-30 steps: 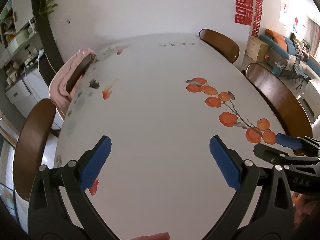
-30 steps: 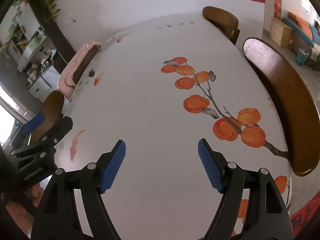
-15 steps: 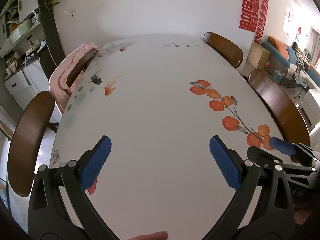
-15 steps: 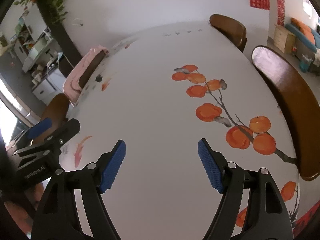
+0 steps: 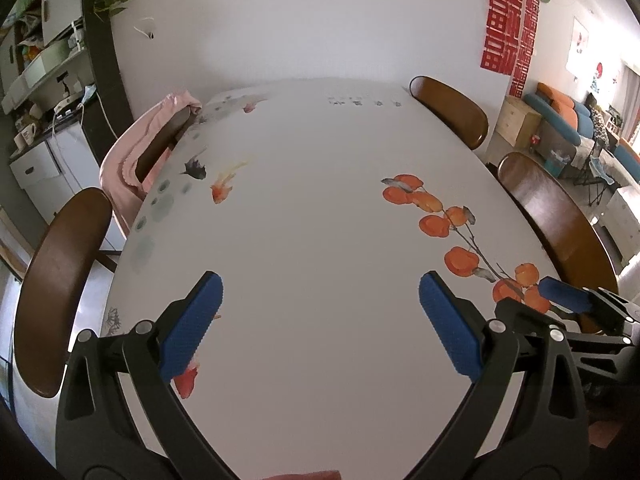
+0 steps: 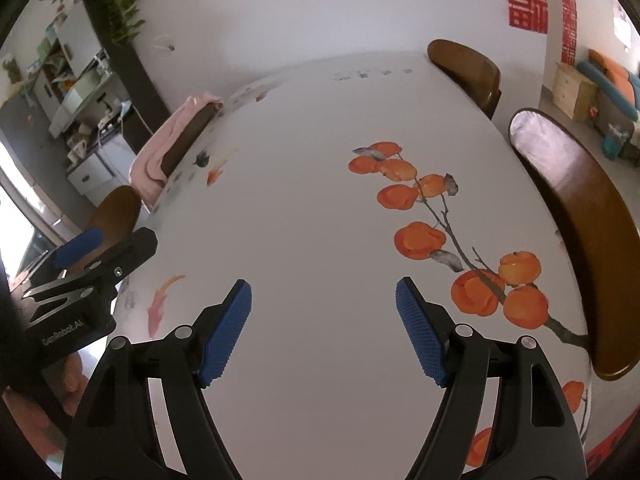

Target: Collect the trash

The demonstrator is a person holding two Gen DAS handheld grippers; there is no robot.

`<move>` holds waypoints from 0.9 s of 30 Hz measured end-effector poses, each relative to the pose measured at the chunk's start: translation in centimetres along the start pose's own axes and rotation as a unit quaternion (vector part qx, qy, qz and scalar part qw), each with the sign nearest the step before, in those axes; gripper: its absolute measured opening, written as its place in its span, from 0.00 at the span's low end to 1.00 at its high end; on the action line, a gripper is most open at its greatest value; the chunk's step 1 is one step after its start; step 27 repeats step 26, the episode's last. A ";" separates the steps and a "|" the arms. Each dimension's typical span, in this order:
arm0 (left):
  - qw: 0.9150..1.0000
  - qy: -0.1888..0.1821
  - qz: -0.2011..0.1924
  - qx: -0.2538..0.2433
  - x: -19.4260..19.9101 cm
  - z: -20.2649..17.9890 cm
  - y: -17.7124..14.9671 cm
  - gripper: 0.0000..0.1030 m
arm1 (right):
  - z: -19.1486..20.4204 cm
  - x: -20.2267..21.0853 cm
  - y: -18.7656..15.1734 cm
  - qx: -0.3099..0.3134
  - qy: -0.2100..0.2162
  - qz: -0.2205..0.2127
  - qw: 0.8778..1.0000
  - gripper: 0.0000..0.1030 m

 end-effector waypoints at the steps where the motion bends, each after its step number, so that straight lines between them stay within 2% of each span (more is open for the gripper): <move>1: 1.000 -0.001 0.000 -0.001 0.0 0.0 0.0 0.93 | 0.0 0.0 0.0 -0.001 0.000 0.000 1.000 0.73; 14: 1.000 -0.011 -0.004 0.000 0.3 -0.3 0.0 0.93 | -0.1 0.3 0.2 -0.001 -0.001 -0.004 1.000 0.73; 18: 1.000 -0.004 -0.012 -0.006 0.5 -0.4 0.1 0.93 | -0.1 0.3 0.3 -0.001 -0.001 -0.004 1.000 0.73; 27: 1.000 0.001 -0.001 -0.006 0.0 -0.1 -0.2 0.93 | -0.2 0.4 0.4 -0.003 -0.002 -0.003 1.000 0.73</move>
Point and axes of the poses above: each gripper's, at about its wrist camera, not at the fingertips, and x roughly against the way its jaws point, z to its left, y to its top, the point moved 9 cm from there along -x, roughly the way its jaws point, and after that the axes turned 12 degrees about x, right-handed, at the moved point
